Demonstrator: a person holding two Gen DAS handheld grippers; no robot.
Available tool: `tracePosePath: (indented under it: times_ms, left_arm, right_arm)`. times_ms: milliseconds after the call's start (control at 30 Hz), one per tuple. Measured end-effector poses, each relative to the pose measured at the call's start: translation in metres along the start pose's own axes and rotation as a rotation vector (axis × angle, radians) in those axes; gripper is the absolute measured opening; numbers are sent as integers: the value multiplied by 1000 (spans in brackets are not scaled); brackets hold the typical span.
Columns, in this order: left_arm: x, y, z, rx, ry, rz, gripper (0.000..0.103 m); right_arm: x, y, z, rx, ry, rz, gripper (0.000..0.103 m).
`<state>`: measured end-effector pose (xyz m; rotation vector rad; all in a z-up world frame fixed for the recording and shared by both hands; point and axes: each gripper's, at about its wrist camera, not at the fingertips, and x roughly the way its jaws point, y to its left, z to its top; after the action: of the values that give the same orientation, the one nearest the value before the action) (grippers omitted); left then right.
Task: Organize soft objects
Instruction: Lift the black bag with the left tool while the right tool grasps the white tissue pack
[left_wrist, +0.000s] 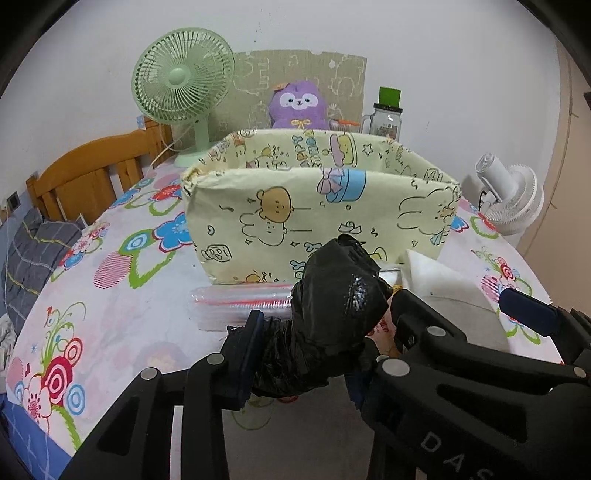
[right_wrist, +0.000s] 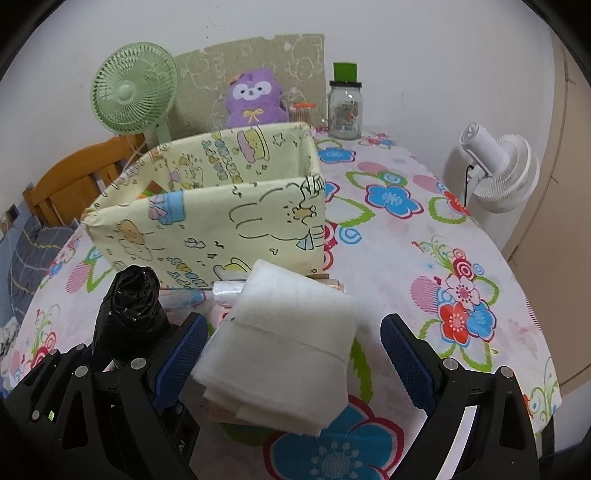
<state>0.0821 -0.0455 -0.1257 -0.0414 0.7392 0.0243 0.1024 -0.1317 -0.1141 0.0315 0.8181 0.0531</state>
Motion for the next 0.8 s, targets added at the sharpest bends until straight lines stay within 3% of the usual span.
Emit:
tracePosePath:
  times_ms: [367,667,800]
  left_arm:
    - [16,-1,1,4,34,0,40]
    - [18,-2,1,10,35,-3,40]
    - [16,-1,2,4,31,-5,40]
  right_arm:
    - [23,-7,2,42,49,33,95]
    - [23,-2,2,30,49,79,66]
    - [17,1,2,16,35,76,62]
